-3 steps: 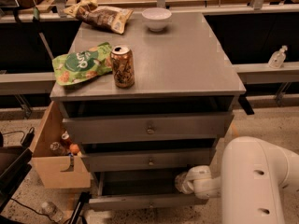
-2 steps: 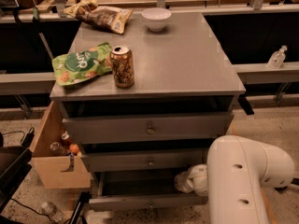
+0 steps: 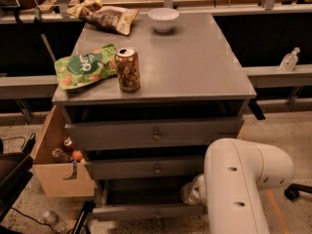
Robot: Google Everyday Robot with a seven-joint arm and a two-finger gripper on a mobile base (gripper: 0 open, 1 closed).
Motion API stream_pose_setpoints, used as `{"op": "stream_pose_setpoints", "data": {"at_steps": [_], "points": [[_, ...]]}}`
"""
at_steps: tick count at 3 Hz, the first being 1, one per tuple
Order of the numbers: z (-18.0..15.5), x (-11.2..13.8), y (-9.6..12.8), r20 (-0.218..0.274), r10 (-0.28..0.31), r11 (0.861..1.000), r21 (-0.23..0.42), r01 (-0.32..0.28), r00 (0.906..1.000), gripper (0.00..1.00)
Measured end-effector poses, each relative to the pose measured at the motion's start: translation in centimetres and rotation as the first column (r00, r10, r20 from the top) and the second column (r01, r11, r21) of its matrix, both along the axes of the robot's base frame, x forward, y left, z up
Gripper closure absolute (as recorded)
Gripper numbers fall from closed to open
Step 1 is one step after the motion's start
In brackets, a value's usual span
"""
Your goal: Open bottom drawer
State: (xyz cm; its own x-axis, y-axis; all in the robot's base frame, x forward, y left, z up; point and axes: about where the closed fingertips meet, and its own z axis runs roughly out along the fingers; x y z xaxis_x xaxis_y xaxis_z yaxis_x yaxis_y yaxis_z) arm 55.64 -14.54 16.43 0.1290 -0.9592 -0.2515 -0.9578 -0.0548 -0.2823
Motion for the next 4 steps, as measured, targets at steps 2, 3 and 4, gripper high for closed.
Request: {"op": "stream_pose_setpoints", "data": {"at_steps": [2, 3, 4], "points": [[0.3, -1.9, 0.0, -0.022, 0.004, 1.000, -0.019, -0.004, 0.9998, 1.00], [0.7, -4.9, 0.5, -0.045, 0.027, 0.999, -0.034, -0.029, 0.9986, 1.00], [0.7, -4.9, 0.6, -0.046, 0.028, 0.999, -0.033, -0.029, 0.9986, 1.00]]}}
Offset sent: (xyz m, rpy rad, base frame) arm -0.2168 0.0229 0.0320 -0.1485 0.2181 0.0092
